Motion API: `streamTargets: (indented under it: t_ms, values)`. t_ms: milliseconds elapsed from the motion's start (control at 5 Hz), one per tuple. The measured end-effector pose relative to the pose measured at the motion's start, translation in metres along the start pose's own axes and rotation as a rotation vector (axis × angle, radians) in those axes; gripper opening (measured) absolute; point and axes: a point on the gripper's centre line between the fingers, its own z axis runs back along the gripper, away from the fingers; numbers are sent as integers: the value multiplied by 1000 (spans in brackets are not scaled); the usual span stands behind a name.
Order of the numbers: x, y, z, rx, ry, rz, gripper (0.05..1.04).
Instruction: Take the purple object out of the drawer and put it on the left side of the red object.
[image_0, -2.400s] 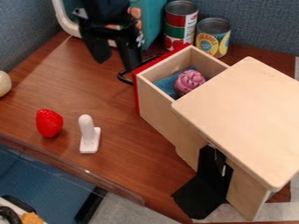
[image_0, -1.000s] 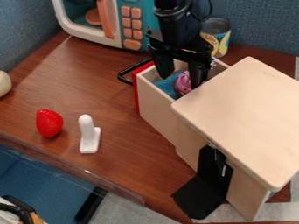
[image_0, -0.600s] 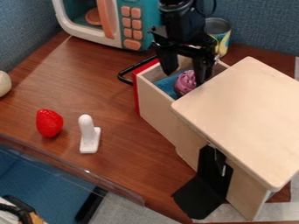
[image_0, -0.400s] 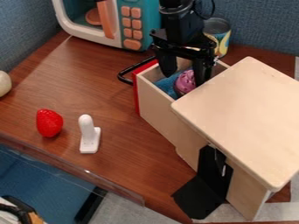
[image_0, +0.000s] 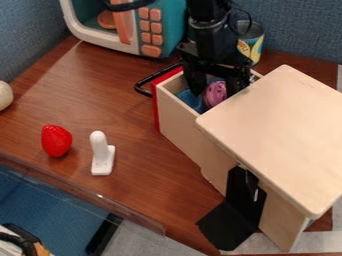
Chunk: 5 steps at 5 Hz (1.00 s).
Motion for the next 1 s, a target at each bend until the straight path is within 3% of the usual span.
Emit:
streamTargets:
  t_ms: [400,600,800,1000]
  values:
    - [10,6,-11,37,-4,50,908]
    - [11,6,-10,17,0,65,907]
    - [3,9,-5,-46,9,61,907]
    - [-6,18,28,-137,-40,73,896]
